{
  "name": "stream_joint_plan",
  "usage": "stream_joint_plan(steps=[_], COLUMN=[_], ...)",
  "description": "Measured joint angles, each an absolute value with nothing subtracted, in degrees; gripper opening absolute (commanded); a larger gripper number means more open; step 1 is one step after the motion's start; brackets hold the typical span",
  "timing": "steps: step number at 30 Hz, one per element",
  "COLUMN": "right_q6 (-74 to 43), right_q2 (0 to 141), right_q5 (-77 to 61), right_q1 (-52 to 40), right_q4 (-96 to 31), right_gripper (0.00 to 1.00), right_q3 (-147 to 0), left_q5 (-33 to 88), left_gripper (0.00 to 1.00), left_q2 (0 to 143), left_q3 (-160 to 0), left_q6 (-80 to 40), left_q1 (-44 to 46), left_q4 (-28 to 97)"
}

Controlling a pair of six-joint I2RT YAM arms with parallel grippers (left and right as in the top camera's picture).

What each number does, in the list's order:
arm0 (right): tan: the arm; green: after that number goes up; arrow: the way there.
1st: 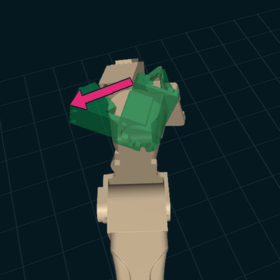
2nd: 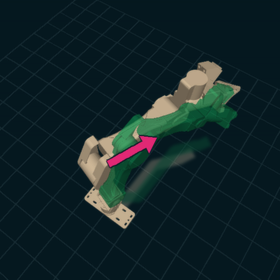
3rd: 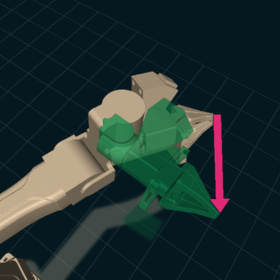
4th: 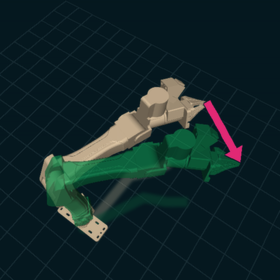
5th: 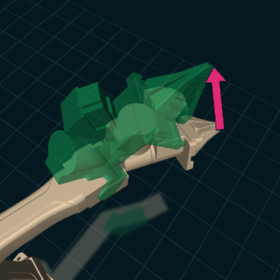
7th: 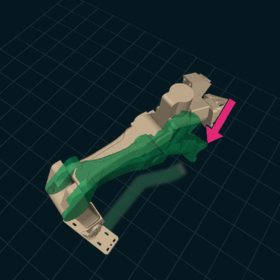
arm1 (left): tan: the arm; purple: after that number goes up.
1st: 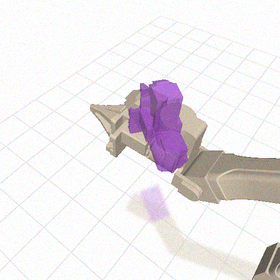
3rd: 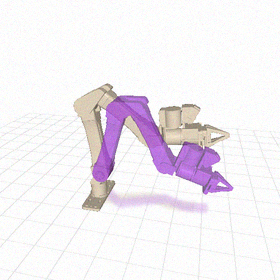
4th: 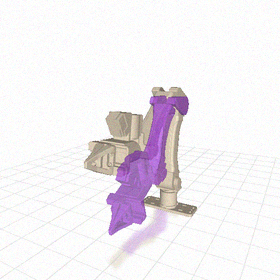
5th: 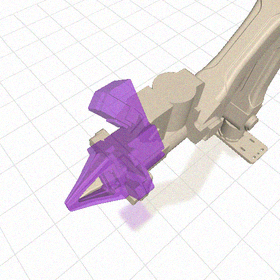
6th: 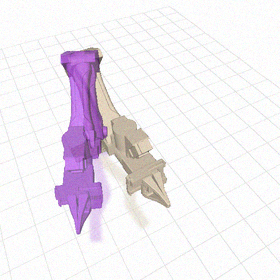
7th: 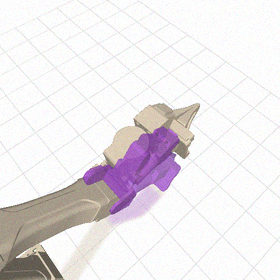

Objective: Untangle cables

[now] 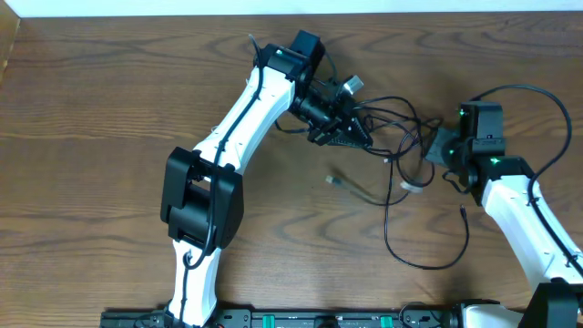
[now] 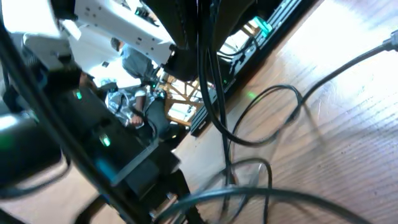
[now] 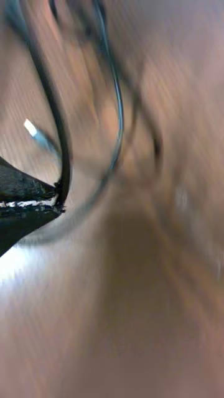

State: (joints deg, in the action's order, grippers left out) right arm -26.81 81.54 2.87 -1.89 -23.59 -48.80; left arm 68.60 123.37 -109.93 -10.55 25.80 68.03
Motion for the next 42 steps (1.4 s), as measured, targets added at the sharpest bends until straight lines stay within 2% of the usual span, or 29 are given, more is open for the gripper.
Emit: stream_joint_plan(steps=[6, 11, 15, 23, 26, 32, 38, 42], right_q6=[-27.9, -24.7, -17.1, -3.6, -0.4, 3.2, 4.9, 5.3], right_q2=[81.5, 81.5, 81.5, 80.1, 78.9, 78.7, 78.7, 78.7], right_q5=[9.7, 2.4, -12.4, -46.3, -56.6, -67.6, -72.1, -69.5], right_q1=[5.1, 10.8, 11.6, 11.7, 11.7, 11.7, 11.5, 9.4], right_q4=[-26.6, -26.2, -24.4, -19.8, -19.4, -19.4, -19.4, -19.4], right_gripper=[0.01, 0.03, 0.24, 0.42, 0.44, 0.44, 0.47, 0.47], right_q3=[-48.8, -48.8, -48.8, -48.8, -48.8, -48.8, -48.8, -48.8], left_q5=[69.1, 65.6, 60.5, 54.8, 54.5, 54.5, 54.5, 55.3], left_gripper=[0.08, 0.08, 0.08, 0.08, 0.07, 0.08, 0.08, 0.08], left_q2=[119.8, 113.7, 111.2, 111.3, 111.3, 111.3, 111.3, 111.3], left_q3=[-109.9, -109.9, -109.9, -109.9, -109.9, -109.9, -109.9, -109.9], left_q6=[-4.2, -0.9, 0.3, 0.8, 0.7, 0.6, -0.8, -3.2], left_q1=[23.0, 21.3, 21.6, 22.1, 22.1, 22.1, 22.1, 22.1], left_q4=[70.5, 70.5, 71.0, 71.2, 71.2, 71.2, 70.9, 70.8])
